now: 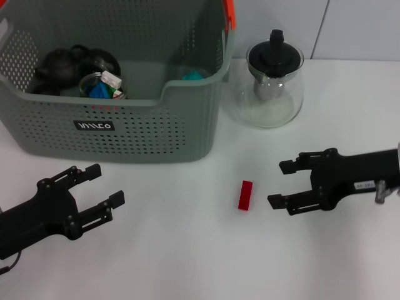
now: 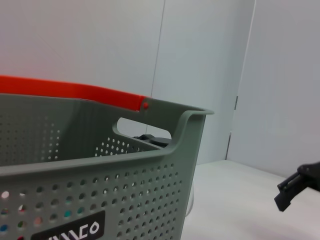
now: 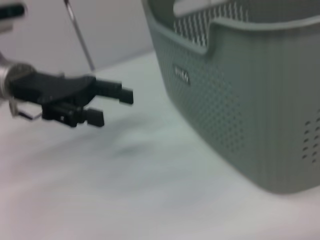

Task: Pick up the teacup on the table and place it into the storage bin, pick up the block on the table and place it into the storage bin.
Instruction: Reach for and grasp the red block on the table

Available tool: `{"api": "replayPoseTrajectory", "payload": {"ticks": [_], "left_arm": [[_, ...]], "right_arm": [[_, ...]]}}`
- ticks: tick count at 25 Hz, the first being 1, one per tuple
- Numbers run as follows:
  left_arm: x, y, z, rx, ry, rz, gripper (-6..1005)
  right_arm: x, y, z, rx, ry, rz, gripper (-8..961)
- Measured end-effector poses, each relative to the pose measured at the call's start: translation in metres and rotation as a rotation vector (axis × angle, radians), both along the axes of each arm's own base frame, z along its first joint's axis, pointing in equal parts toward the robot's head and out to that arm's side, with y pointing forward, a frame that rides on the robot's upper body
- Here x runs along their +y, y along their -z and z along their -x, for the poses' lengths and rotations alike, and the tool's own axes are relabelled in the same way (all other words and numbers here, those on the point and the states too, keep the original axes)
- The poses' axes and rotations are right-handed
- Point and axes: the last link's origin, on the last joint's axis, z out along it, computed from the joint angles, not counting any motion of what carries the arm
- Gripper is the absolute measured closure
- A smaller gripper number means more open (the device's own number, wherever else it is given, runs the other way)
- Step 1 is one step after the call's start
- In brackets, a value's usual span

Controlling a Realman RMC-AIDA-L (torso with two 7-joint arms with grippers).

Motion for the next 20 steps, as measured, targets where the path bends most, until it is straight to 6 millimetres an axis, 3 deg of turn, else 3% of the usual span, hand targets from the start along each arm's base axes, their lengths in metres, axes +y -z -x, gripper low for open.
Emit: {"api": "replayPoseTrajectory", "payload": {"ticks": [4, 8, 15, 20], "left_arm": [[-0.001, 0.001, 0.000, -0.001, -0.001, 0.000, 247], [-0.001, 0.001, 0.000, -0.003, -0.002, 0.001, 247], [-0.001, 0.001, 0.001, -0.001, -0.004, -0.001, 247], [0.000, 0.001, 0.000, -0.001, -0.002, -0.002, 247]], "right_arm": [[0.014, -0.010, 0.029, -0.145, -0.010, 0.048, 72], [0.029, -0.005, 0.060, -0.291, -0.014, 0.087, 72], [0.037, 0.027, 0.113, -0.573, -0.092, 0.150, 72], [0.035, 0.046, 0.125, -0.639, -0.088, 0.149, 72]]}}
